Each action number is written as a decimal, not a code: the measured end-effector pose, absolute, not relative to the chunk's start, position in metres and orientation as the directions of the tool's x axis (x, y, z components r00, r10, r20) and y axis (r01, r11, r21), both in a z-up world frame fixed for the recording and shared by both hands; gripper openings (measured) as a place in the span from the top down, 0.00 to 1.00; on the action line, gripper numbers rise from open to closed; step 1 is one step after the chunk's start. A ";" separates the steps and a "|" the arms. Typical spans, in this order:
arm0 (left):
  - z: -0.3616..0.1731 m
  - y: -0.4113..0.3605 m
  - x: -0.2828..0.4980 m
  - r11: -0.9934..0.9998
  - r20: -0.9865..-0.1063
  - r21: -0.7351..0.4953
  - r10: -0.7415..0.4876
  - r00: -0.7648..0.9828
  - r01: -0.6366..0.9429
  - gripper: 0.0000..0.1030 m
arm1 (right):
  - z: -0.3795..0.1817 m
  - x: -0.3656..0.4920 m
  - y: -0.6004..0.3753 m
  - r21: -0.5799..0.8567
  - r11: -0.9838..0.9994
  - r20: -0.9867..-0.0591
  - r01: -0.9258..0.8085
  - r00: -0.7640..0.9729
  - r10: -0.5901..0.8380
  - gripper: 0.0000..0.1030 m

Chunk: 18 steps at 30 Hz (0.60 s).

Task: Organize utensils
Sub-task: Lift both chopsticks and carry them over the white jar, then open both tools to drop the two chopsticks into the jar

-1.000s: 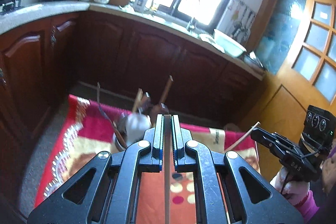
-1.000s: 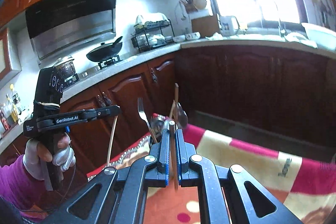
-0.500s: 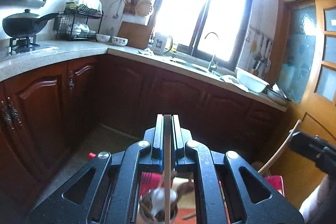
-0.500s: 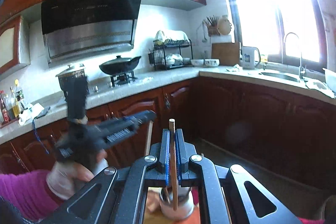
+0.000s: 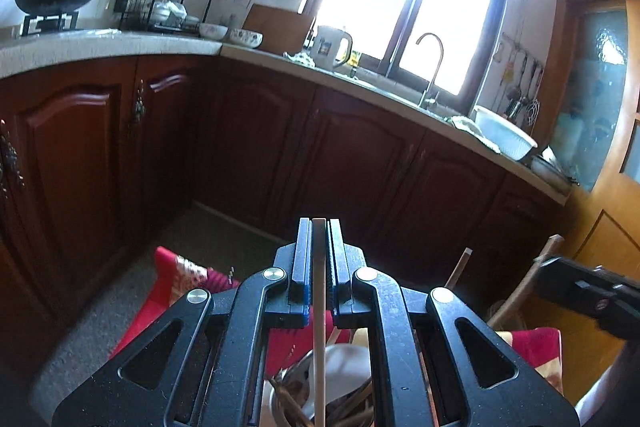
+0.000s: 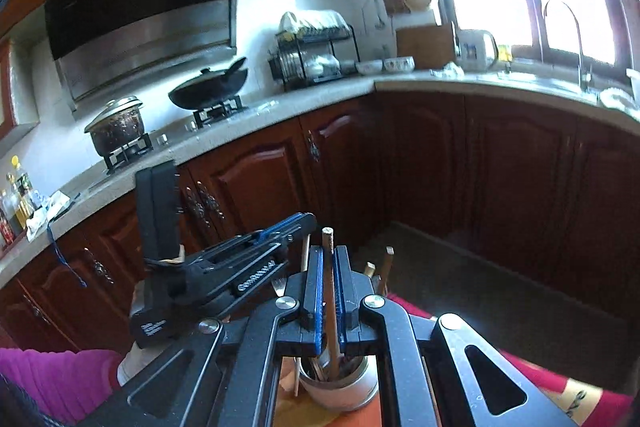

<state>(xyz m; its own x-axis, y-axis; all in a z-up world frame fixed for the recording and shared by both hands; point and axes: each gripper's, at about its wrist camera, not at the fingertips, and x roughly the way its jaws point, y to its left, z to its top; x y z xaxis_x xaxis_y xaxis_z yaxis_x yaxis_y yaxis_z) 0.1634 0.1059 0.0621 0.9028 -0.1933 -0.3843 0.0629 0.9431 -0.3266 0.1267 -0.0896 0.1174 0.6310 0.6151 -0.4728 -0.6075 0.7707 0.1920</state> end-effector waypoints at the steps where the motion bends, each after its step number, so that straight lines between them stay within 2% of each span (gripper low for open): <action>1: 0.061 0.105 0.164 0.943 -0.384 -0.326 -0.194 0.903 0.064 0.95 | 0.112 0.129 -0.089 0.195 0.773 -0.481 -0.603 0.628 0.612 0.96; 4: 0.066 0.105 0.167 0.943 -0.386 -0.327 -0.196 0.901 0.065 0.95 | 0.094 0.140 -0.088 0.208 0.785 -0.509 -0.583 0.621 0.596 0.96; 14: 0.108 0.098 0.168 0.946 -0.294 -0.308 -0.192 0.936 0.098 0.95 | 0.085 0.152 -0.096 0.255 0.790 -0.504 -0.557 0.621 0.601 0.96; 18: 0.093 0.091 0.171 0.951 -0.327 -0.292 -0.196 0.924 0.098 0.95 | 0.081 0.154 -0.097 0.266 0.789 -0.514 -0.553 0.611 0.602 0.96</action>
<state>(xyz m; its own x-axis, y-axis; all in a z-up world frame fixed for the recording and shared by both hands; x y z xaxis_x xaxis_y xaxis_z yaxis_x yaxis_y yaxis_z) 0.1706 0.0914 0.0932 0.9245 -0.1958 -0.3271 0.0980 0.9513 -0.2924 0.1536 -0.0975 0.0806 0.6113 0.6017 -0.5140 -0.5533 0.7894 0.2660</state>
